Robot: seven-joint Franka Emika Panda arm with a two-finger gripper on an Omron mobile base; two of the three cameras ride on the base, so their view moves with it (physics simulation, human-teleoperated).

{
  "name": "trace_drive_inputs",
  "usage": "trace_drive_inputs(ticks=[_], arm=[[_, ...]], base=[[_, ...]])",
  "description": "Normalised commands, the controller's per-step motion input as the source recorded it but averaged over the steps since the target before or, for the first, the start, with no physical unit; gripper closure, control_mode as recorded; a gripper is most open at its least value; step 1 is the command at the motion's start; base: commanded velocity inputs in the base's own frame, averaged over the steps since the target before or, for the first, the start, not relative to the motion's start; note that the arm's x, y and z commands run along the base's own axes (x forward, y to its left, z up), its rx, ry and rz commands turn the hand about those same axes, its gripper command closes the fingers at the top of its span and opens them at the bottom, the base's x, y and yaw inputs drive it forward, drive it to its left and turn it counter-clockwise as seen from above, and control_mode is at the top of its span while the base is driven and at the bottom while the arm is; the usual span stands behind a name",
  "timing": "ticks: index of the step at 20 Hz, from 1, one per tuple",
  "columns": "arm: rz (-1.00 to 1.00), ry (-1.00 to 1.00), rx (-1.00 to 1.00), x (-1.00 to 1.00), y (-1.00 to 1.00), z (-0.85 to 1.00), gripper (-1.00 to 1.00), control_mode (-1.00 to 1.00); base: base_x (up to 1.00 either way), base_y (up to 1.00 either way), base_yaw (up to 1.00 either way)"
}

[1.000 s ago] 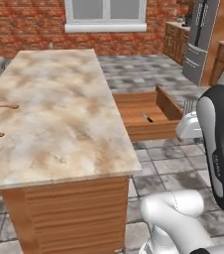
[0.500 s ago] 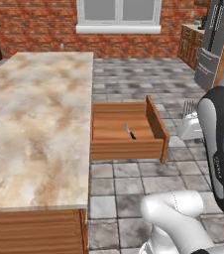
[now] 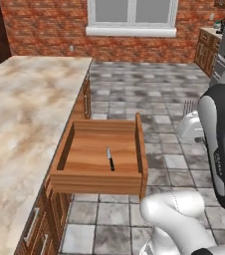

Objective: Pick up the metallic utensils from the counter and place them in the open drawer. Make sure not to pick up any wooden utensils.

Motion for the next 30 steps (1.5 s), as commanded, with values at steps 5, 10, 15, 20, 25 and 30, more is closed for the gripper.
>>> trace_drive_inputs(ticks=[5, 10, 15, 20, 25, 30], arm=[[0.00, 0.00, 0.00, 0.00, 0.00, 0.00, 1.00, 1.00], [0.00, 0.00, 0.00, 0.00, 0.00, 0.00, 1.00, 1.00], [0.00, 0.00, 0.00, 0.00, 0.00, 0.00, 1.00, 1.00], [0.00, 0.00, 0.00, 0.00, 0.00, 0.00, 1.00, 1.00], [0.00, 0.00, 0.00, 0.00, 0.00, 0.00, 1.00, 1.00], [0.00, 0.00, 0.00, 0.00, 0.00, 0.00, 1.00, 1.00]], base=[[0.27, -0.10, -0.03], [0.55, 0.01, -0.18], [0.49, 0.00, -0.12], [0.02, 0.00, 0.00], [0.00, 0.00, 0.00], [0.00, 0.00, 0.00]])
